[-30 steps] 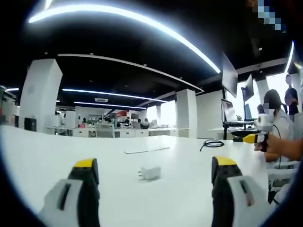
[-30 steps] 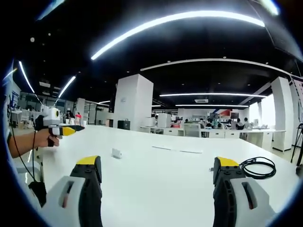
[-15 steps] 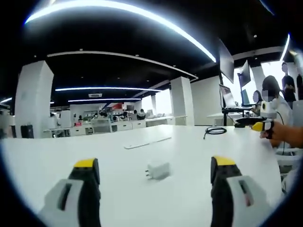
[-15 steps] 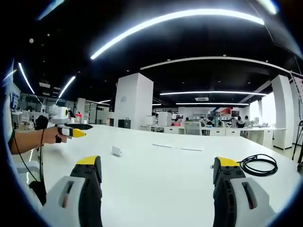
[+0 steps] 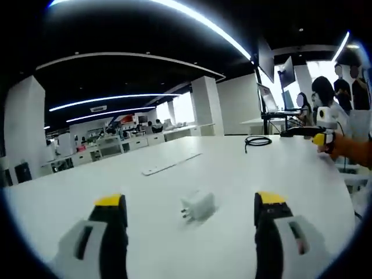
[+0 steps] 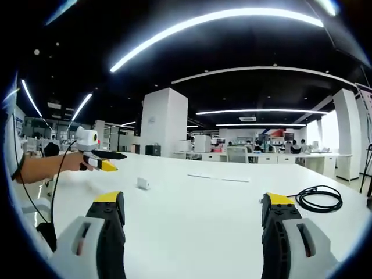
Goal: Plug the desk Type‑C cable into the charger adapter.
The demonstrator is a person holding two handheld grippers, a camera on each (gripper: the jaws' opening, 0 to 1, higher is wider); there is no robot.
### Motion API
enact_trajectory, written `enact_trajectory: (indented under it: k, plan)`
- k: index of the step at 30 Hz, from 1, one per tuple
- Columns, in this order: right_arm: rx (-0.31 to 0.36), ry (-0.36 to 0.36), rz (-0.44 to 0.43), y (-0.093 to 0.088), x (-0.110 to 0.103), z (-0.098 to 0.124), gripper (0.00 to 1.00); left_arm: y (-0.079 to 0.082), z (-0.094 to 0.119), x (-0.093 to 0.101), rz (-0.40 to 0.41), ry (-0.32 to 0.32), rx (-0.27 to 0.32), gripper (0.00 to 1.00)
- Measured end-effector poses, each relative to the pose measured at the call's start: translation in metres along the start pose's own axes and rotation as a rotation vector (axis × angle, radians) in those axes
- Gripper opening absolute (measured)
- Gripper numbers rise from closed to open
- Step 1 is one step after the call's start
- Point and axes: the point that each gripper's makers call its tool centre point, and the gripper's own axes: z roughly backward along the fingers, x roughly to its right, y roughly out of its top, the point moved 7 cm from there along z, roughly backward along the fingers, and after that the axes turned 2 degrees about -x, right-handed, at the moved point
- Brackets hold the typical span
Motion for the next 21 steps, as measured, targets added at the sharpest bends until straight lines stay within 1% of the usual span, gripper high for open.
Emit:
enact_trajectory:
  k: [3,7,10,12,14,16,18,21]
  plan:
    - [0.001,0.003,-0.003,-0.001,0.000,-0.001,1.00,0.002,-0.006,-0.001,-0.013,-0.017,-0.031,0.84]
    - [0.002,0.006,-0.007,-0.002,0.000,-0.001,1.00,0.002,-0.017,-0.006,-0.048,-0.048,-0.092,0.78]
    - [0.002,0.008,-0.009,-0.003,0.001,-0.002,1.00,0.002,-0.025,-0.007,-0.073,-0.073,-0.121,0.76]
    - [0.003,0.009,-0.012,-0.004,0.002,-0.001,1.00,-0.001,-0.032,-0.013,-0.076,-0.097,-0.145,0.73]
    - [0.002,0.009,-0.015,-0.005,0.002,-0.001,1.00,-0.001,-0.038,-0.012,-0.077,-0.118,-0.158,0.72]
    - [0.002,0.010,-0.018,-0.005,0.003,-0.001,1.00,-0.001,-0.044,-0.015,-0.070,-0.139,-0.165,0.69]
    - [0.003,0.011,-0.019,-0.005,0.003,-0.001,1.00,-0.001,-0.050,-0.014,-0.078,-0.171,-0.175,0.65]
    - [0.004,0.012,-0.021,-0.006,0.004,-0.001,0.99,-0.003,-0.059,-0.016,-0.106,-0.209,-0.221,0.61]
